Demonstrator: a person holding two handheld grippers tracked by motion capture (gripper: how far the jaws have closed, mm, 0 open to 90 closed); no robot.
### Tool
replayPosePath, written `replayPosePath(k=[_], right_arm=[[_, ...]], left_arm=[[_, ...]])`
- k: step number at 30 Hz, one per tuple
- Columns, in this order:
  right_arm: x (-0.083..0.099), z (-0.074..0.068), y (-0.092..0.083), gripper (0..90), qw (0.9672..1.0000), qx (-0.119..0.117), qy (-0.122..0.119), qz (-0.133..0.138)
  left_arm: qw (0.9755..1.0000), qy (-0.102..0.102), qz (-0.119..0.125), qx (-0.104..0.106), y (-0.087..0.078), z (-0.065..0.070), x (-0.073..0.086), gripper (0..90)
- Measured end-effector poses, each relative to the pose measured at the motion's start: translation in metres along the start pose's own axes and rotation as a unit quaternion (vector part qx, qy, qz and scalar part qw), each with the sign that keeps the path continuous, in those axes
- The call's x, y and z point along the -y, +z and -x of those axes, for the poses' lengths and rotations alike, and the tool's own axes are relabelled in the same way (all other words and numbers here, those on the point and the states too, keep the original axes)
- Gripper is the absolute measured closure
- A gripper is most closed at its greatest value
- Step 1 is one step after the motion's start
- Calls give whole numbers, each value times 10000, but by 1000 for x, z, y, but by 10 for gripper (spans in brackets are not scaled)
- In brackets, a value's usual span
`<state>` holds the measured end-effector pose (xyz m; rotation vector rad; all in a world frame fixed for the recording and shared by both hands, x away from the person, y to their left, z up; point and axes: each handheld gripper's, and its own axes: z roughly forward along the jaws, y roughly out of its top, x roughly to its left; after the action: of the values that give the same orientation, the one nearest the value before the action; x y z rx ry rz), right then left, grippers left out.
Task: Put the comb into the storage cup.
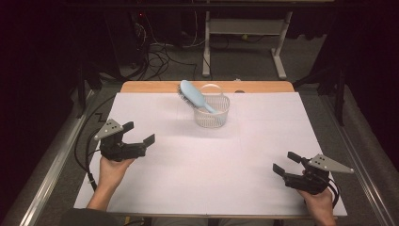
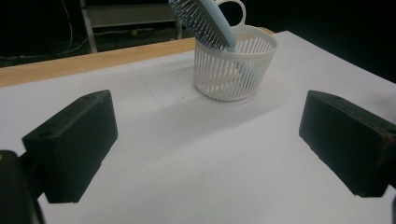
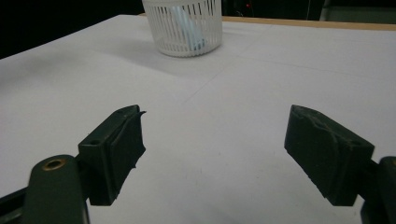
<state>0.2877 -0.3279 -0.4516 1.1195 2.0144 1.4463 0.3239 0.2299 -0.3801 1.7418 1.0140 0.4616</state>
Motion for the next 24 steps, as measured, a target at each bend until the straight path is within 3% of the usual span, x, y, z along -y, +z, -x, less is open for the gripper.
replayPosePath(k=[24], right_arm=[[0,0,0,200,10000,4,-2,11]], left_arm=[[9997,-238,-21,23,-7,-4,24,37]])
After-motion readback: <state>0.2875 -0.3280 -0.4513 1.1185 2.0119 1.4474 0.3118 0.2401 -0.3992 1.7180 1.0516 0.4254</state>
